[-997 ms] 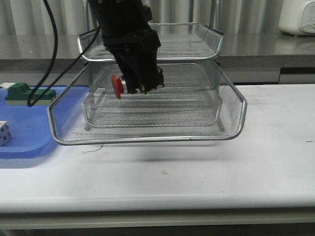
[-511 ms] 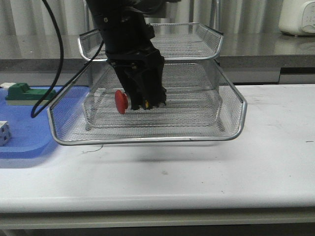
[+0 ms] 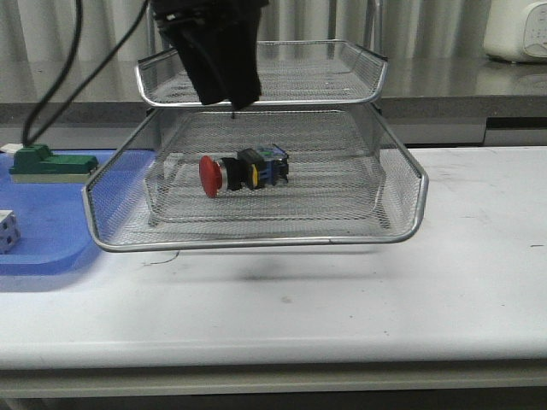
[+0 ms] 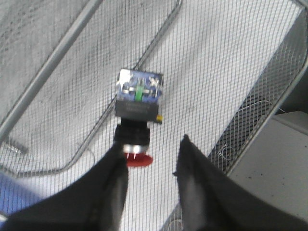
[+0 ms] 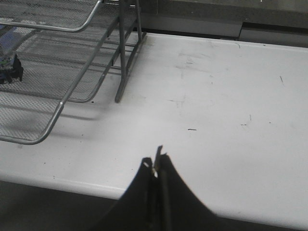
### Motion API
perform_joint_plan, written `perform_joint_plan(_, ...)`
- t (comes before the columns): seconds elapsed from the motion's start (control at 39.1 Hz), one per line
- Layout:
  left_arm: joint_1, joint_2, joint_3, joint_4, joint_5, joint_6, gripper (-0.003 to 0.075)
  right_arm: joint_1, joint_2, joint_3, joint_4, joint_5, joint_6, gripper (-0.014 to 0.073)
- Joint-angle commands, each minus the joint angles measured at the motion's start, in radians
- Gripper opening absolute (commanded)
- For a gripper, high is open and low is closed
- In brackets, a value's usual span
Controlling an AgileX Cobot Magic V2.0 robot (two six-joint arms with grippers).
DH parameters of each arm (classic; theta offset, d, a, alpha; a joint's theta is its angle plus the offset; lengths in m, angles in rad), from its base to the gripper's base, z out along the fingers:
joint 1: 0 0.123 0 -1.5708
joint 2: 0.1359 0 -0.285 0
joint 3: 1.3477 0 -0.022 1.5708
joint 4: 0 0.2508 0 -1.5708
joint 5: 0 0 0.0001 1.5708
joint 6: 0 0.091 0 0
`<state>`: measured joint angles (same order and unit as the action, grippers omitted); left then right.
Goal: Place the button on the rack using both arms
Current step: 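Open the left gripper to drop the button onto the tier, then withdraw the left gripper upward away from the rack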
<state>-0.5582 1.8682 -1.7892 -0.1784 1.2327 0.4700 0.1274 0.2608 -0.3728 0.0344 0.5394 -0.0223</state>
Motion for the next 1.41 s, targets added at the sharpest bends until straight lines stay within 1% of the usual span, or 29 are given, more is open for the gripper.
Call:
perform_joint_plan(0.0, 0.014, -0.127, 0.064, 0.033, 0.062, -0.034, 0.0042, 0.004, 0.009, -0.026, 0.000, -0.074, -0.004, -0.0110)
perform_joint_plan(0.05, 0.040, -0.166, 0.127, 0.031, 0.060, -0.041, -0.0021, 0.004, 0.009, -0.026, 0.000, -0.074, -0.004, -0.0110)
perform_joint_plan(0.13, 0.079, -0.216, 0.216, 0.024, 0.042, -0.063, -0.0019, 0.004, 0.009, -0.026, 0.000, -0.074, -0.004, -0.0110)
perform_joint_plan(0.2, 0.127, -0.275, 0.302, 0.022, -0.006, -0.096, -0.0019, 0.004, 0.009, -0.026, 0.000, -0.074, -0.004, -0.0110)
perform_joint_plan(0.33, 0.212, -0.395, 0.453, 0.021, -0.140, -0.165, -0.0019, 0.004, 0.009, -0.026, 0.000, -0.074, -0.004, -0.0110)
perform_joint_plan(0.41, 0.255, -0.488, 0.546, 0.021, -0.231, -0.200, -0.0019, 0.004, 0.009, -0.026, 0.000, -0.074, -0.004, -0.0110)
perform_joint_plan(0.43, 0.267, -0.524, 0.584, 0.021, -0.280, -0.211, -0.0019, 0.004, 0.009, -0.026, 0.000, -0.074, -0.004, -0.0110)
perform_joint_plan(0.59, 0.298, -0.714, 0.782, 0.016, -0.471, -0.232, -0.0019, 0.004, 0.009, -0.026, 0.000, -0.074, -0.004, -0.0110)
perform_joint_plan(0.69, 0.300, -0.864, 0.913, 0.016, -0.602, -0.232, -0.0019, 0.004, 0.009, -0.026, 0.000, -0.074, -0.004, -0.0110)
perform_joint_plan(0.87, 0.300, -1.120, 1.135, 0.016, -0.791, -0.232, -0.0019, 0.004, 0.009, -0.026, 0.000, -0.074, -0.004, -0.0110)
perform_joint_plan(0.95, 0.300, -1.231, 1.224, 0.016, -0.843, -0.232, -0.0019, 0.004, 0.009, -0.026, 0.000, -0.074, -0.004, -0.0110)
perform_joint_plan(1.07, 0.300, -1.382, 1.310, 0.016, -0.887, -0.232, -0.0019, 0.004, 0.009, -0.026, 0.000, -0.074, -0.004, -0.0110)
perform_joint_plan(1.2, 0.300, -1.518, 1.351, 0.004, -0.896, -0.232, -0.0019, 0.004, 0.009, -0.026, 0.000, -0.074, -0.004, -0.0110)
perform_joint_plan(1.38, 0.300, -1.623, 1.371, -0.005, -0.896, -0.232, -0.0019, 0.004, 0.009, -0.026, 0.000, -0.074, -0.004, -0.0110)
